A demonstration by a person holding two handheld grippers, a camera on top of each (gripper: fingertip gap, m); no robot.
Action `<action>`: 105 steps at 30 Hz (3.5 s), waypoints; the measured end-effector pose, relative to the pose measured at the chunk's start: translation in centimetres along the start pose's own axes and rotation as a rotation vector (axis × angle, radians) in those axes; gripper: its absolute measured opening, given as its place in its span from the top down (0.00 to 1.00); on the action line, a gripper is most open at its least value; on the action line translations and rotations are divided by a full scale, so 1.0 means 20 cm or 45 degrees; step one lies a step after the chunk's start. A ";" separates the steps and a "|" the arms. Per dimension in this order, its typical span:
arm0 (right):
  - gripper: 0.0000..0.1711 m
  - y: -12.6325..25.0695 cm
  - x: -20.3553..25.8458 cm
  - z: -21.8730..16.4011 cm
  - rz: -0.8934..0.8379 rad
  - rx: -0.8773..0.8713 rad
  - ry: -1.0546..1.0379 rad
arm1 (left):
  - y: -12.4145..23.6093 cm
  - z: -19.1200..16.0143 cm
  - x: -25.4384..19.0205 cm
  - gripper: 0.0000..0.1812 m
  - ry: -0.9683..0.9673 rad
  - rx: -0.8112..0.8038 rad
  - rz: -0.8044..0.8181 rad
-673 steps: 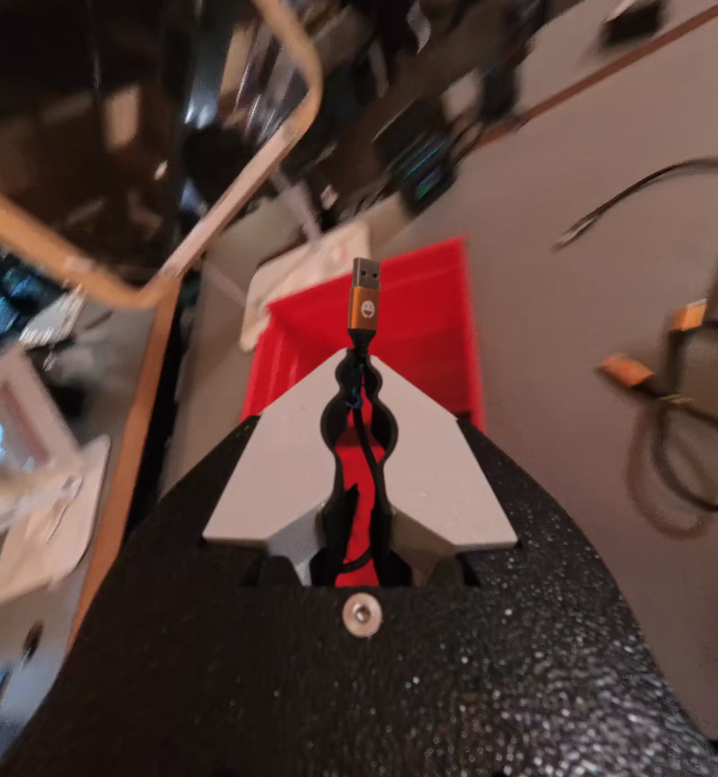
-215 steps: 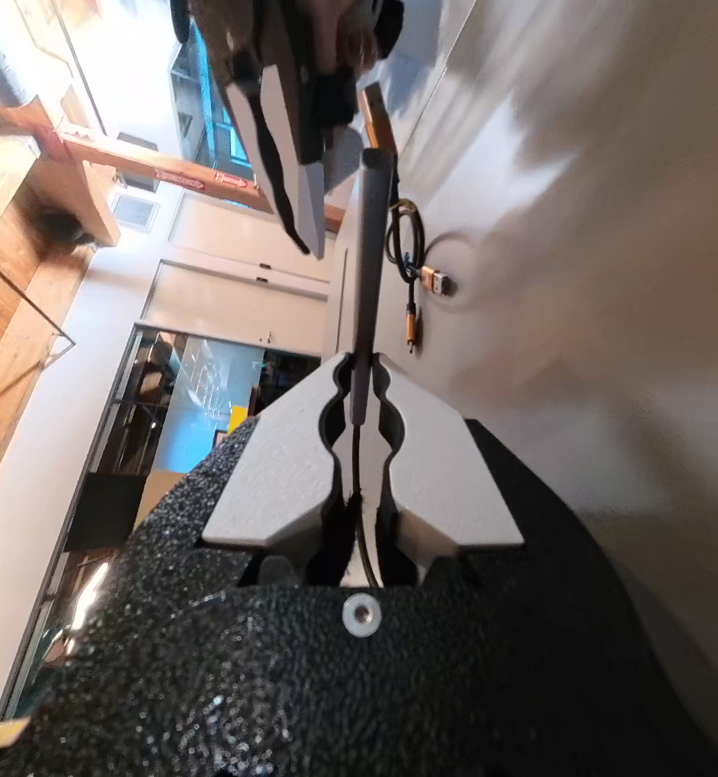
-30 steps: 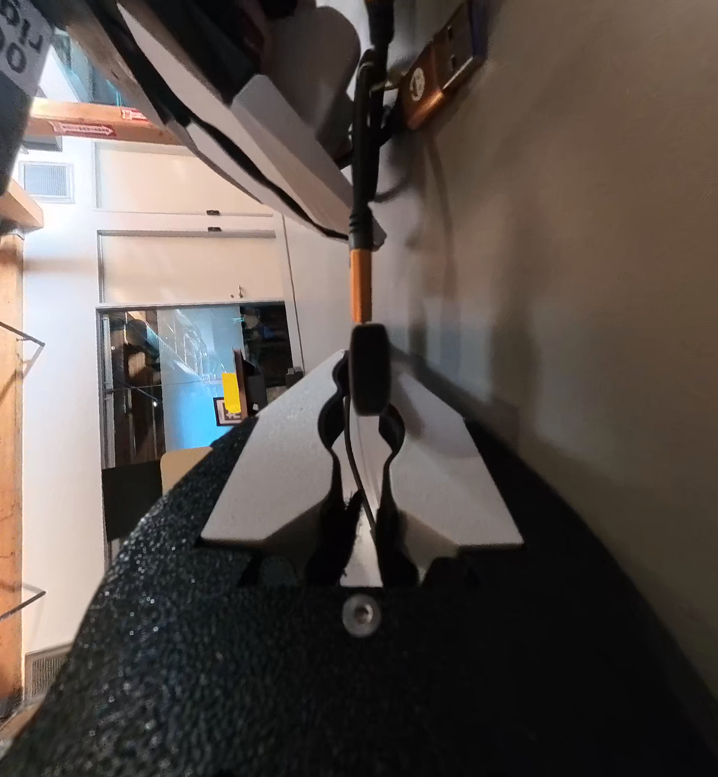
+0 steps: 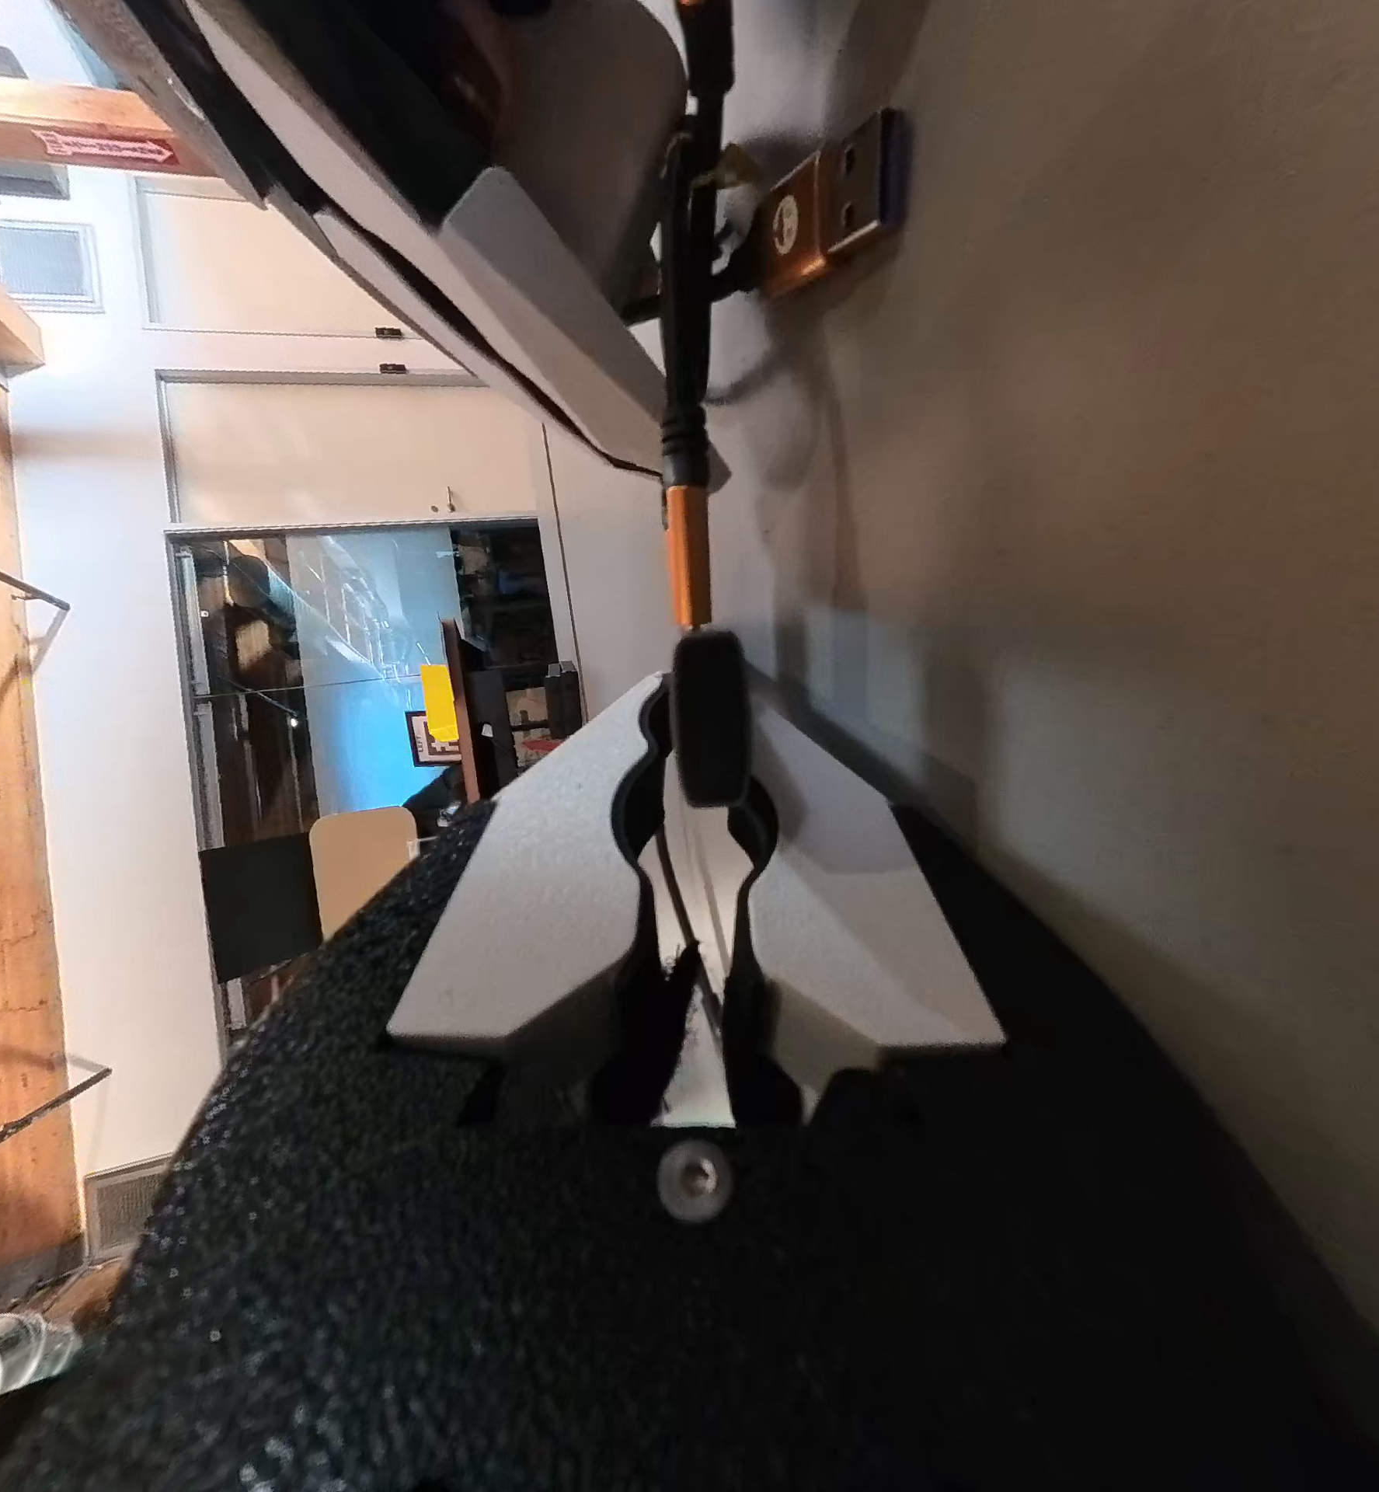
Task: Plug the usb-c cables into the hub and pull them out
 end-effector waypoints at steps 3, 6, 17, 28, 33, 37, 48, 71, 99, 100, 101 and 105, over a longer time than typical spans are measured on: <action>0.99 -0.02 -0.02 0.02 -0.059 -0.005 0.030 | 0.00 -0.04 0.01 0.95 -0.015 0.016 0.005; 0.98 -0.02 -0.04 0.06 -0.148 -0.030 0.075 | 0.00 -0.07 0.04 0.95 0.025 0.042 0.022; 0.84 0.19 -0.09 0.31 -0.485 -0.432 0.354 | -0.02 -0.24 0.13 0.95 0.211 0.258 0.119; 0.82 -0.10 0.07 0.34 -0.654 -0.158 0.996 | -0.03 -0.23 0.12 0.96 0.283 0.248 0.098; 0.85 -0.15 0.10 0.36 -0.772 -0.105 1.214 | -0.03 -0.22 0.12 0.96 0.289 0.244 0.088; 0.89 -0.16 0.10 0.36 -0.820 -0.085 1.276 | -0.03 -0.20 0.11 0.96 0.279 0.229 0.082; 0.96 -0.16 0.07 0.35 -0.922 -0.013 1.365 | -0.02 -0.19 0.11 0.96 0.332 0.202 0.082; 0.96 -0.13 0.01 0.33 -0.993 0.068 1.367 | -0.03 -0.21 0.14 0.96 0.388 0.200 0.137; 0.96 -0.12 -0.01 0.32 -1.004 0.096 1.378 | -0.02 -0.21 0.19 0.96 0.387 0.166 0.226; 0.96 -0.12 -0.01 0.33 -1.004 0.097 1.378 | -0.02 -0.21 0.19 0.96 0.389 0.165 0.224; 0.96 -0.12 -0.01 0.33 -1.005 0.098 1.379 | -0.02 -0.21 0.19 0.96 0.389 0.166 0.223; 0.96 -0.11 -0.01 0.33 -1.018 0.100 1.376 | -0.02 -0.22 0.19 0.96 0.392 0.171 0.221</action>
Point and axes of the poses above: each gripper's, where its closed fingertips meet, y back along the fingers, z out of its top, x = y × z across the jaws, the point moved 2 cm from there along y, back along the fingers, and after that the axes turned 12 degrees about y, right-handed, at the moved point
